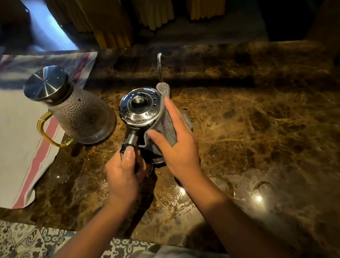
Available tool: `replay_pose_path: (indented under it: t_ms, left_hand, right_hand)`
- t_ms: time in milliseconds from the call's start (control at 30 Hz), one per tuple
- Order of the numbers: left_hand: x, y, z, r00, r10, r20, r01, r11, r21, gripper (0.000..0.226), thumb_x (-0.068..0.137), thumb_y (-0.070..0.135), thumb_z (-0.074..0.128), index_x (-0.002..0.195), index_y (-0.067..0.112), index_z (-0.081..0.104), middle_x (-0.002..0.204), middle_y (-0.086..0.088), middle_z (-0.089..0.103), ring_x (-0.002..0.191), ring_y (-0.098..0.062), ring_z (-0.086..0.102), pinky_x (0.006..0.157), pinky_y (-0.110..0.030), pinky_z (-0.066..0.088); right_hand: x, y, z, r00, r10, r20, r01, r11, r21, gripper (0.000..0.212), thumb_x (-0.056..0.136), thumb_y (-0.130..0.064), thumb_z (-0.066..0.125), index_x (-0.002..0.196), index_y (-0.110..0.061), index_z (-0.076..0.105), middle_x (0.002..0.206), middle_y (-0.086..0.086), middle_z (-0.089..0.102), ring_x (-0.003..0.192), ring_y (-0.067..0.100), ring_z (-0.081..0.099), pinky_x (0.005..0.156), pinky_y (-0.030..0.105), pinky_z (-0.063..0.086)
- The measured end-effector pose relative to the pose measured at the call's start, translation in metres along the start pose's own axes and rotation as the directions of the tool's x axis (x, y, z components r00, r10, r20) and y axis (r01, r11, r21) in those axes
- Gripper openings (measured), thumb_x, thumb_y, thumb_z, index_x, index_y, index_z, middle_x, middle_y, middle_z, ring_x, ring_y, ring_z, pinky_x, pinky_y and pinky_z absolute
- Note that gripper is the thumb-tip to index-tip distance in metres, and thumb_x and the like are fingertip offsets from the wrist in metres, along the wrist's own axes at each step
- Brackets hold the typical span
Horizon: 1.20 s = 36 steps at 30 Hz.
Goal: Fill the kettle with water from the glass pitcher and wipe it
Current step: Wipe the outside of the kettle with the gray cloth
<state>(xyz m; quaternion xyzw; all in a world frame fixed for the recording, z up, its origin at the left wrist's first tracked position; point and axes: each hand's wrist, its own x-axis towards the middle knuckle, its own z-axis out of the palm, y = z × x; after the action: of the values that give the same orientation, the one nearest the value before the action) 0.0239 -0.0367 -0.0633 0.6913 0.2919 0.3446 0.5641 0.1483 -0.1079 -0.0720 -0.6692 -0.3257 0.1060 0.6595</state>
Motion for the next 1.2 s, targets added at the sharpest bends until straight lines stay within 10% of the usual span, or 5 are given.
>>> replay_pose_path:
  t_ms: [233,467,600,700,1200]
  left_hand:
    - [0.002,-0.001,-0.002,1.0,0.001,-0.002,-0.001,1.0,0.021,0.045,0.102,0.049,0.041,0.066,0.028,0.059,0.054,-0.002,0.051,0.045,-0.016,0.046,0.048,-0.028,0.039]
    - [0.0,0.004,-0.003,0.998,-0.008,0.059,0.004,0.998,0.058,0.046,0.102,0.055,0.036,0.068,0.034,0.058,0.052,0.001,0.05,0.044,-0.016,0.046,0.047,-0.032,0.037]
    - [-0.001,0.011,-0.006,0.993,-0.015,0.12,0.01,0.999,0.046,0.046,0.103,0.052,0.035,0.068,0.033,0.058,0.055,-0.001,0.051,0.047,-0.017,0.048,0.047,-0.03,0.039]
    - [0.0,0.015,-0.005,0.992,-0.023,0.127,0.023,1.0,0.003,0.043,0.102,0.049,0.036,0.068,0.033,0.057,0.055,0.0,0.049,0.048,-0.014,0.046,0.049,-0.024,0.041]
    - [0.0,0.008,-0.008,0.987,-0.023,0.157,0.028,0.999,-0.029,0.042,0.104,0.048,0.036,0.075,0.025,0.055,0.057,0.0,0.048,0.049,-0.018,0.046,0.05,-0.027,0.04]
  right_hand:
    - [-0.022,0.039,-0.037,0.982,0.122,0.145,-0.083,0.965,-0.247,0.09,0.085,-0.055,0.078,0.16,-0.039,0.031,0.164,-0.025,0.03,0.155,-0.001,0.024,0.121,0.013,0.022]
    - [-0.02,0.05,-0.062,0.994,0.089,-0.066,-0.108,0.912,-0.395,0.035,0.086,-0.046,0.079,0.114,-0.026,0.078,0.108,-0.005,0.067,0.1,0.014,0.058,0.087,0.033,0.052]
    - [-0.01,0.037,-0.059,0.96,0.256,-0.116,-0.274,0.942,-0.195,0.006,0.093,-0.026,0.077,0.1,-0.025,0.076,0.09,0.009,0.073,0.08,0.032,0.069,0.073,0.052,0.058]
    - [0.009,0.003,-0.045,0.943,0.295,-0.155,-0.268,0.947,0.176,0.008,0.093,-0.021,0.077,0.099,-0.025,0.074,0.089,0.008,0.077,0.078,0.029,0.075,0.06,0.041,0.061]
    - [-0.021,0.033,-0.034,0.936,0.298,-0.186,-0.293,0.955,0.057,0.028,0.091,-0.021,0.078,0.097,-0.048,0.073,0.117,-0.01,0.064,0.104,-0.001,0.065,0.087,0.021,0.054]
